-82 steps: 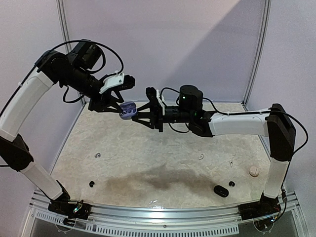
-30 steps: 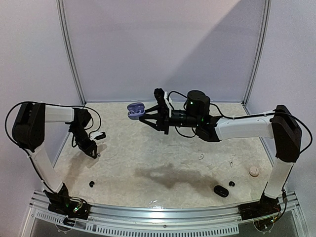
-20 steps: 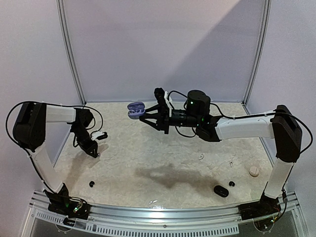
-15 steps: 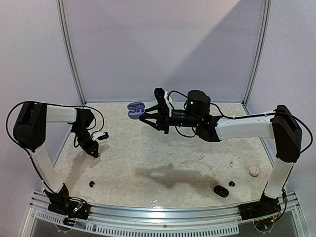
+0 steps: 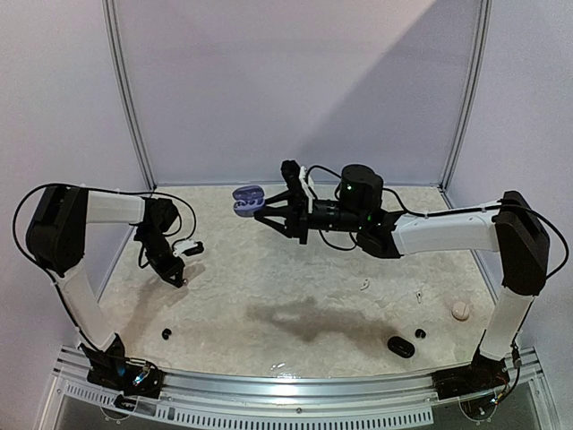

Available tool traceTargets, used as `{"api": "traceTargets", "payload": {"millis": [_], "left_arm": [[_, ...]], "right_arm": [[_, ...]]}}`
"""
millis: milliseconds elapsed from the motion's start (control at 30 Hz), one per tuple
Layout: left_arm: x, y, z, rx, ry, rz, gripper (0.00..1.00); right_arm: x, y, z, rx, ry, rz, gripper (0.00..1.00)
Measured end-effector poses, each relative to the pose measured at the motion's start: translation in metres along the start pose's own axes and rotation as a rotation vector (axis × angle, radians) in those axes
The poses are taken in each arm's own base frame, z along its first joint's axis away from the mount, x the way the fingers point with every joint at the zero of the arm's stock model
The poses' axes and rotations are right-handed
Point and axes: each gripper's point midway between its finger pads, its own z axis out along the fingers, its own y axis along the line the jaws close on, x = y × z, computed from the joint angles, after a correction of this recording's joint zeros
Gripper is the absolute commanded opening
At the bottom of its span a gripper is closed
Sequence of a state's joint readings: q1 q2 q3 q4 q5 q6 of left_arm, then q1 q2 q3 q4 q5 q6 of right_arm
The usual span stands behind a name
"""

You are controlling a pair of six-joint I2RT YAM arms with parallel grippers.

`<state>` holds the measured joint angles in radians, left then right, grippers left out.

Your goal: Insert the wireless bluetooth earbuds into the charging case

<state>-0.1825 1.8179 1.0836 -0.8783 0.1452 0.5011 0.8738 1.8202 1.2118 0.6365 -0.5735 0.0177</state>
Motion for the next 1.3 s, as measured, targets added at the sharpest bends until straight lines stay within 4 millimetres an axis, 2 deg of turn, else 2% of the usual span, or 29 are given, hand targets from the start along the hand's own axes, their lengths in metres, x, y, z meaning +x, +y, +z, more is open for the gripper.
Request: {"api": "traceTargets", "payload": {"millis": [267, 800, 1033, 1300], "left_arm": [[-0.019, -0.038, 0.006, -0.003, 0.013, 0.138, 0.08], [-0.057, -0.147, 0.023, 0.051, 0.073, 0.425, 0.11], [-0.064, -0.177, 0.026, 0.089, 0.071, 0.477, 0.36], [-0.061, -0.184, 0.022, 0.120, 0.085, 0.503, 0.56]], "right_arm": [[0.010, -0.002, -0.007, 0.035, 0.021, 0.013, 0.00], [-0.001, 0.003, -0.047, 0.155, 0.016, -0.019, 0.00], [-0.009, 0.005, -0.063, 0.198, 0.007, -0.044, 0.00], [-0.012, 0.006, -0.073, 0.225, 0.007, -0.063, 0.00]]}}
